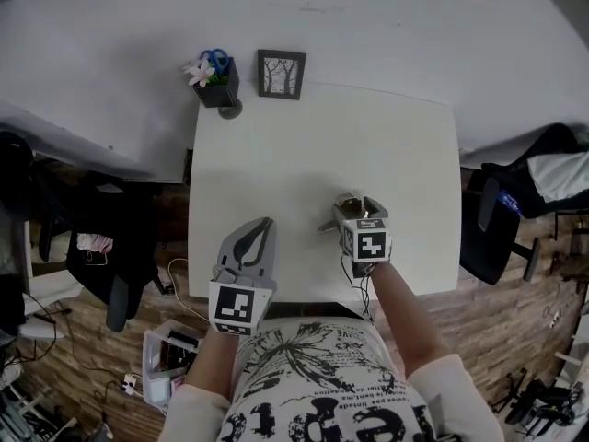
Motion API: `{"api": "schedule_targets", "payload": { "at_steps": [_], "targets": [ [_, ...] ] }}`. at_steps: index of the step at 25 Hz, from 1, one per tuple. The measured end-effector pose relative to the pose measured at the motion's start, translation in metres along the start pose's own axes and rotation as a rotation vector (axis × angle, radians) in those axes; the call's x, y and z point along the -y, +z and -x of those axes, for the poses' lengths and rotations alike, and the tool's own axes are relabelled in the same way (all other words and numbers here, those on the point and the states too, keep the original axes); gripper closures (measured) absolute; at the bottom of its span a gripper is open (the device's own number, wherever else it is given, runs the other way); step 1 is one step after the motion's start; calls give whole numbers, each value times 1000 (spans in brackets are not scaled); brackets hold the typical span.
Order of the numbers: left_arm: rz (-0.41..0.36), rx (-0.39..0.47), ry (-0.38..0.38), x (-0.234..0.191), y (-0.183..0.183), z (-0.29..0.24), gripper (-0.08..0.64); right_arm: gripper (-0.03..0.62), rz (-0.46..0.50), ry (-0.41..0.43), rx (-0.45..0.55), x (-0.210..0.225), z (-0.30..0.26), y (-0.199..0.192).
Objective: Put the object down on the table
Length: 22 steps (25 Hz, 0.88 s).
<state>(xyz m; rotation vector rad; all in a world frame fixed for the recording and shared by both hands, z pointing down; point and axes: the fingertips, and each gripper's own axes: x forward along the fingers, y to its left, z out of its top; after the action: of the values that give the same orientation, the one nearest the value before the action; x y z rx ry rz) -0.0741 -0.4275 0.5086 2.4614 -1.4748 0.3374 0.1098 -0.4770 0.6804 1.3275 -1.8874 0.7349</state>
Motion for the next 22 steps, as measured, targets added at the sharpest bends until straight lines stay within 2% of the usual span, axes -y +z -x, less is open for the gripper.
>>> {"api": "schedule_targets", "payload": {
  "at_steps": [4,8,10,16,22],
  "targets": [
    [-17,32,7,9,4,1,548,275,-5,31,142,-3,36,24],
    [-41,70,9,27,24,3,548,349,5,142,324,-14,89,53],
    [-56,92,12,39,34,5,548,391,25,169,415,-16,117,65],
    [-109,162,17,77,68,11,548,497,82,149,598,5,187,90],
    [-136,230,39,102,109,23,548,600,69,158,795,27,256,111]
  ]
}}
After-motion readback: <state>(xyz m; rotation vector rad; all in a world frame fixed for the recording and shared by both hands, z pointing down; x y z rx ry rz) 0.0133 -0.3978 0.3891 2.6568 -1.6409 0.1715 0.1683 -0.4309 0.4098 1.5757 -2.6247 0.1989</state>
